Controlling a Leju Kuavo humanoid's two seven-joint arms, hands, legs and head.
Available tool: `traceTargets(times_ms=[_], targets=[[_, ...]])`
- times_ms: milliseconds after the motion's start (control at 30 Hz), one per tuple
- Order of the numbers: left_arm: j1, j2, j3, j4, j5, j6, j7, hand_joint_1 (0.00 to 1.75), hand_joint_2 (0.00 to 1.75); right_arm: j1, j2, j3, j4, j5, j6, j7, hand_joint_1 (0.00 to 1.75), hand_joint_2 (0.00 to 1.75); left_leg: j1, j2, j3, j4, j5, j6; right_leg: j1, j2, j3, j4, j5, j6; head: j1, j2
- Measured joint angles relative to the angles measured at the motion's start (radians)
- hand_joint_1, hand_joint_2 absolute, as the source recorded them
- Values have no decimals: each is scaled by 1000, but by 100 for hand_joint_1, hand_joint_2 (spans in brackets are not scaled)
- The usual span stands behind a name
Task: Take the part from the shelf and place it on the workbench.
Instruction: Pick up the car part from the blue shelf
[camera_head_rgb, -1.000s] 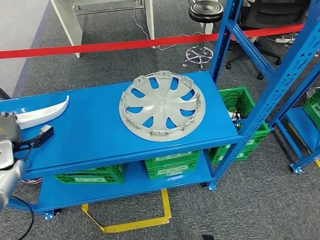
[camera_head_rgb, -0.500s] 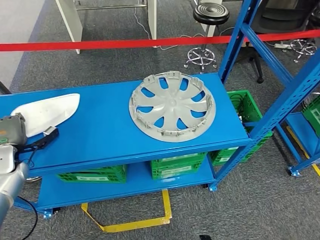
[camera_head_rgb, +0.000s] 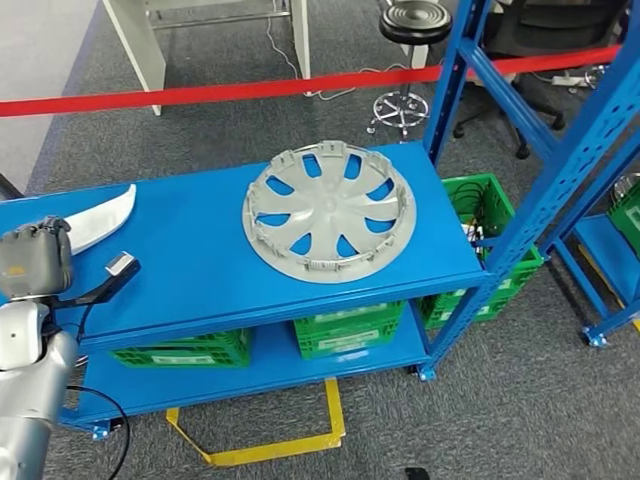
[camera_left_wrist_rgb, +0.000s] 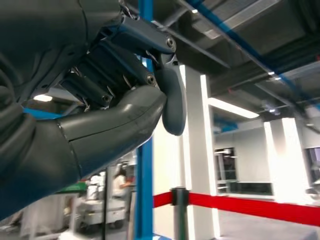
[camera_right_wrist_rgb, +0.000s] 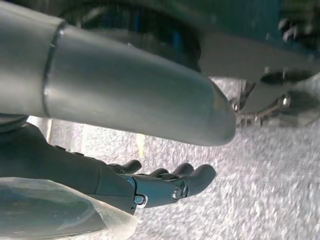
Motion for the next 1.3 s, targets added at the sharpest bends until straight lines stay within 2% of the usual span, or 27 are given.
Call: traceTargets(times_ms=[33,67,100,133,200,233,267,367,433,467,533,567,600,633,700,733,767,833,900,967,1067,1100,1133,1167,1200,1267,1300], targets=[[5,-3,2,-5,0,0,0,175,175,0,0,-1,0,2,1,0,0,0,1,0,-28,65,-26,-3,0,0,1,0,0,-1,0,0],[13,-5,3,-12,0,0,-1,175,175,0,0,-2,0,5,2,0,0,0,1,0,-48,109,-37,-5,0,0,1,0,-1,-2,0,0],[19,-8,4,-22,0,0,-2,175,175,0,0,-4,0,8,3,0,0,0,1,0,-51,119,-29,-5,0,1,2,1,-1,-2,0,0],[24,-10,4,-33,0,0,-2,175,175,1,0,-6,0,11,5,1,0,0,2,0,-36,86,-2,-5,0,1,3,1,-1,-2,0,0],[26,-14,4,-62,-1,0,-4,175,175,1,0,-8,0,15,7,1,0,0,0,0,30,-48,66,0,2,1,6,2,-3,1,0,0],[27,-16,4,-75,-2,0,-5,175,175,0,0,-9,0,16,8,1,0,0,-1,0,58,-108,84,4,4,2,6,3,-4,3,0,0],[29,-19,3,-88,-3,0,-7,131,175,-1,0,-10,0,17,8,1,0,0,-3,0,75,-146,91,7,5,2,4,4,-5,6,1,0],[44,-28,2,-124,2,0,-24,0,175,-1,1,-16,0,20,9,1,0,0,-5,0,79,-165,89,22,5,2,-4,5,-6,19,2,0],[53,-36,2,-155,5,0,-38,0,175,-1,1,-17,0,23,10,2,0,0,-1,1,80,-171,93,34,4,1,-21,38,-33,29,4,0],[57,-41,2,-172,6,0,-46,0,131,-1,1,-17,0,25,10,2,0,0,1,1,81,-173,95,39,3,0,-43,84,-61,34,5,0],[69,-51,3,-206,7,0,-58,0,44,0,1,-18,0,30,10,2,0,0,1,3,79,-172,94,44,0,0,-101,213,-120,41,8,0],[74,-55,3,-217,7,0,-58,0,0,1,1,-19,0,32,10,2,0,0,1,3,79,-172,94,45,-1,0,-125,263,-134,43,8,0],[79,-58,2,-224,7,0,-57,0,0,2,1,-20,0,34,10,2,0,0,1,3,79,-172,94,45,-1,0,-134,280,-130,44,9,0],[81,-60,-1,-226,10,0,-56,0,0,2,1,-22,0,35,11,1,0,0,1,3,79,-171,94,45,-2,0,-124,259,-108,44,8,0],[81,-64,-4,-226,27,0,-69,0,0,1,1,-23,0,37,11,0,0,0,1,2,80,-169,92,41,-5,-1,-66,137,-43,44,8,0],[79,-67,-4,-225,39,0,-87,0,0,0,1,-24,0,37,11,-1,0,0,-1,1,78,-165,90,38,-6,-1,-34,74,-23,43,8,0],[77,-70,-4,-224,49,0,-109,0,0,-1,1,-25,0,37,12,-2,0,0,-3,0,75,-163,90,33,-6,0,-13,34,-14,41,7,0],[77,-79,-5,-221,58,0,-137,0,0,-2,2,-28,0,37,12,-3,0,0,-6,-1,72,-161,93,22,-5,3,0,13,-16,34,7,0],[77,-77,-23,-217,73,-1,-106,0,87,-1,2,-31,0,37,12,-4,0,0,-3,-1,69,-156,87,13,-6,3,0,11,-11,23,7,0],[69,-63,-64,-197,111,-6,-60,0,175,-2,2,-34,0,39,14,-3,0,0,-1,0,46,-97,48,3,-8,3,2,7,-7,11,4,0],[51,-60,-119,-108,200,-45,-96,0,175,-2,2,-41,0,47,18,-1,0,0,-1,0,-31,82,-32,-3,-6,0,2,7,-8,6,2,0],[49,-62,-130,-76,221,-59,-112,0,175,-2,2,-43,0,49,19,-1,0,0,-1,0,-48,118,-42,-3,-5,-1,3,7,-8,5,2,0],[47,-65,-141,-48,233,-73,-122,0,175,-2,3,-45,0,51,20,0,0,0,-1,0,-52,127,-37,-2,-4,-1,2,7,-8,5,2,0],[44,-68,-151,-24,239,-85,-126,0,175,-2,3,-46,0,53,21,0,0,0,-1,0,-41,105,-17,0,-4,0,3,8,-8,5,2,0],[34,-70,-161,3,243,-97,-125,0,175,-2,3,-47,0,56,22,0,0,0,-1,0,-18,55,16,4,-2,1,4,8,-8,5,2,0],[-2,-71,-179,70,249,-126,-118,0,175,-3,4,-48,0,62,25,-1,0,0,-4,0,40,-72,79,14,2,3,5,8,-9,6,2,0],[-26,-71,-186,108,251,-139,-110,0,175,-3,5,-48,0,66,26,-1,0,0,-7,-1,62,-121,94,19,4,3,2,9,-8,8,2,0]])
